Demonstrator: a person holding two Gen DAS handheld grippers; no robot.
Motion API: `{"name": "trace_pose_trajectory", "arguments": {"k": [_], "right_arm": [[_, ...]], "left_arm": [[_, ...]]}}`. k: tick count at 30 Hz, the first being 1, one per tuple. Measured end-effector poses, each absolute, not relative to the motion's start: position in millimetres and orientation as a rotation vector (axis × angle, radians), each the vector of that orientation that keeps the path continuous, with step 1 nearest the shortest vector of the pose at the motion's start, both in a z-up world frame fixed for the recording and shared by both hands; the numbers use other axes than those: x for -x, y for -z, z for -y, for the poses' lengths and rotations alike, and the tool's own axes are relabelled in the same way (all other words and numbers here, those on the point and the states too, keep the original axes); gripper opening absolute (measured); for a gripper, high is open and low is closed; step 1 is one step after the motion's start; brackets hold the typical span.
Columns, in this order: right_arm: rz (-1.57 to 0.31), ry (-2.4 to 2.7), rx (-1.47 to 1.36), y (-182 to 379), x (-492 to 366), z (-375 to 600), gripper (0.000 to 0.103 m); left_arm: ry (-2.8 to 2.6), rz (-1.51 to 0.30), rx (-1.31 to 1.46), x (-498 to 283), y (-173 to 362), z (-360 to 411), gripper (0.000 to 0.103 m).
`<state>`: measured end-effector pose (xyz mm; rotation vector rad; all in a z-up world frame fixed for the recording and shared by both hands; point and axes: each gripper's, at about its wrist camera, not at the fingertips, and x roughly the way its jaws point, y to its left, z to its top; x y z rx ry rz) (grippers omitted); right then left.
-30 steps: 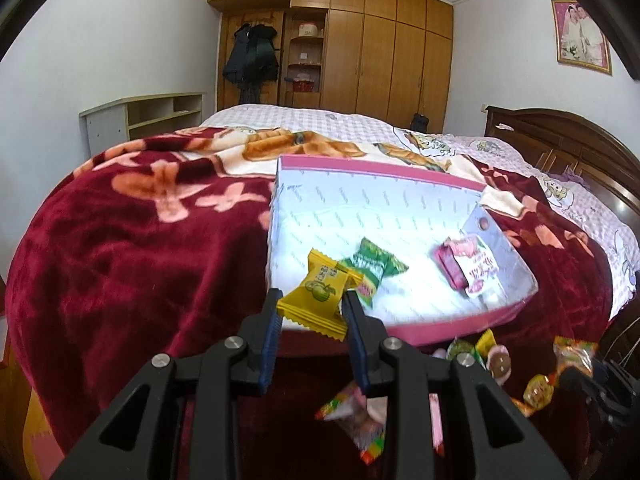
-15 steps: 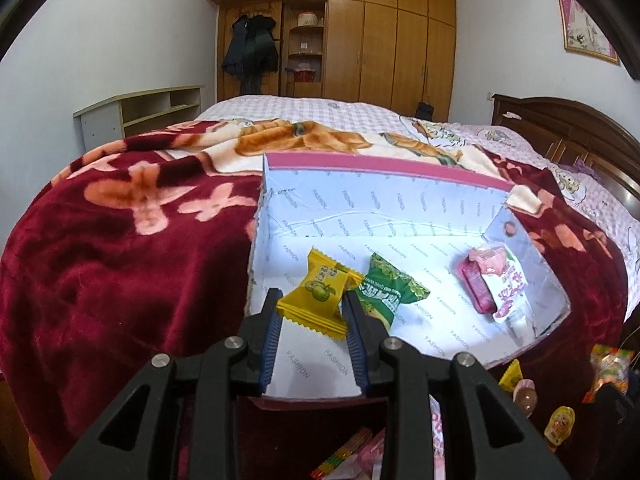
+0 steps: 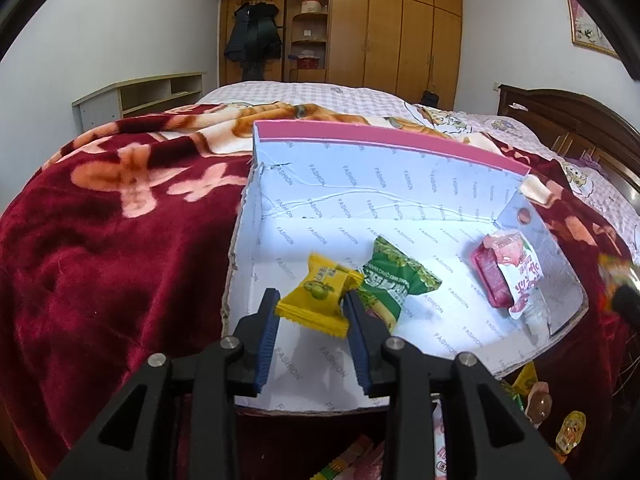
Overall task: Organize snacks
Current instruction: 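Drop the yellow candy into the box with the left tool while the right tool carries the gummies, then lower the gummy pack into the pink box and open the right tool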
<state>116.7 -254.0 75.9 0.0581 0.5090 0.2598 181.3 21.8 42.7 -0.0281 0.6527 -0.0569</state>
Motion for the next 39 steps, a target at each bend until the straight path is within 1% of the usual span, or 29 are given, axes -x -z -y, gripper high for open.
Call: {"name": "trace_pose_trajectory", "arguments": {"k": [3, 7, 17, 25, 26, 28, 30, 32, 35, 39], "right_arm": [[-0.516, -0.266, -0.077, -77.1, -132.5, 253.7, 0.041], [-0.539, -0.272, -0.093, -77.2, -158.6, 251.6, 0.041], [-0.59, -0.249, -0.072, -65.7, -218.7, 236.2, 0.041], [-0.631, -0.249, -0.062, -54.8, -243.4, 231.7, 0.042], [-0.636, -0.25, -0.068, -53.9, -244.8, 232.6, 0.044], [-0.639, -0.251, -0.079, -53.4, -245.5, 234.2, 0.046], [-0.641, -0.256, -0.085, -53.4, -245.0, 235.7, 0.052], [-0.64, -0.262, -0.087, -54.2, -243.0, 236.4, 0.056], [-0.628, -0.27, -0.09, -58.3, -237.3, 237.7, 0.056], [-0.611, -0.281, -0.09, -65.7, -227.5, 237.0, 0.06]], "left_arm": [[0.07, -0.655, 0.019, -182.2, -41.7, -20.0, 0.042], [0.072, -0.654, 0.013, -181.0, -41.6, -17.6, 0.047], [0.083, -0.659, 0.024, -179.3, -41.3, -19.1, 0.047], [0.083, -0.66, 0.024, -179.2, -41.6, -19.2, 0.047], [0.084, -0.661, 0.025, -179.2, -41.5, -19.0, 0.047], [0.084, -0.661, 0.026, -179.3, -41.5, -19.0, 0.048], [0.085, -0.661, 0.025, -179.3, -41.5, -18.9, 0.048], [0.084, -0.663, 0.026, -179.1, -41.7, -18.9, 0.048], [0.079, -0.662, 0.027, -178.9, -42.1, -19.3, 0.048], [0.071, -0.662, 0.04, -175.9, -44.7, -22.6, 0.048]]}}
